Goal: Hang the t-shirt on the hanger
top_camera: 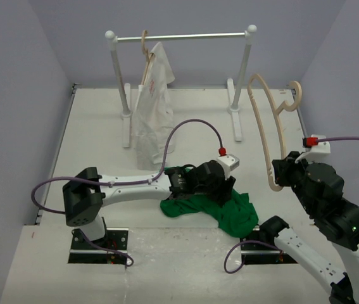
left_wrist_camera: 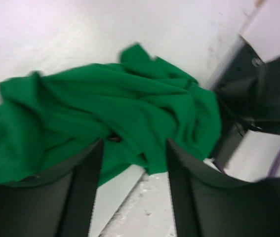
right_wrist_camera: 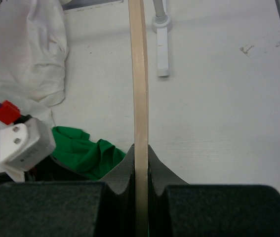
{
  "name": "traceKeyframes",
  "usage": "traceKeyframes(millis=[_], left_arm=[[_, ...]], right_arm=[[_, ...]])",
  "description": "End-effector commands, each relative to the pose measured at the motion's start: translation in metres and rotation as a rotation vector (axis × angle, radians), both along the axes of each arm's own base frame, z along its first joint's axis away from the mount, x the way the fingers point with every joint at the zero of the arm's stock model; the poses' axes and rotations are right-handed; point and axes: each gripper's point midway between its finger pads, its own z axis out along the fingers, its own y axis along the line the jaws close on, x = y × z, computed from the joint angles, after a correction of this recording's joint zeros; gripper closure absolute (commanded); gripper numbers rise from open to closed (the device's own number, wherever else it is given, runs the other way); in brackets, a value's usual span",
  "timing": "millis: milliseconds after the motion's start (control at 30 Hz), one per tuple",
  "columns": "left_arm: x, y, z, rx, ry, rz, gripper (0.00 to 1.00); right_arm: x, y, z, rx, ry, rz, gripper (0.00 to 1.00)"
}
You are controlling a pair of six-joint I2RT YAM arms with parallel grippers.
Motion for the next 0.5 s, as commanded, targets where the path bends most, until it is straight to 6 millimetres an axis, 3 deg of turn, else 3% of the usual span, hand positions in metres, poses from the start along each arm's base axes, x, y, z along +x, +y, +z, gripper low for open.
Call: traceKeyframes(millis=[0,167,367,467], left_arm=[[0.043,0.046,0.028,0.03,-0.128,0.252,0.55],[0.047,0.036,-0.006,0.062,-0.074,0.218,0.83],[0.051,0.022,-0.042,0.1,-0.024,0.231,0.77],[0.065,0.025,-0.055,0.126,-0.037,0.289,0.63]], right_arm=[[0.008,0.008,0.008,0.017,-0.023,0.017,1.0],[0.013,0.015,0.006,0.018,-0.009,0.035,1.0],[0.012,0.016,0.007,0.012,-0.012,0.044,1.0],[0.012,0.018,0.005,0.017,-0.009,0.056,1.0]])
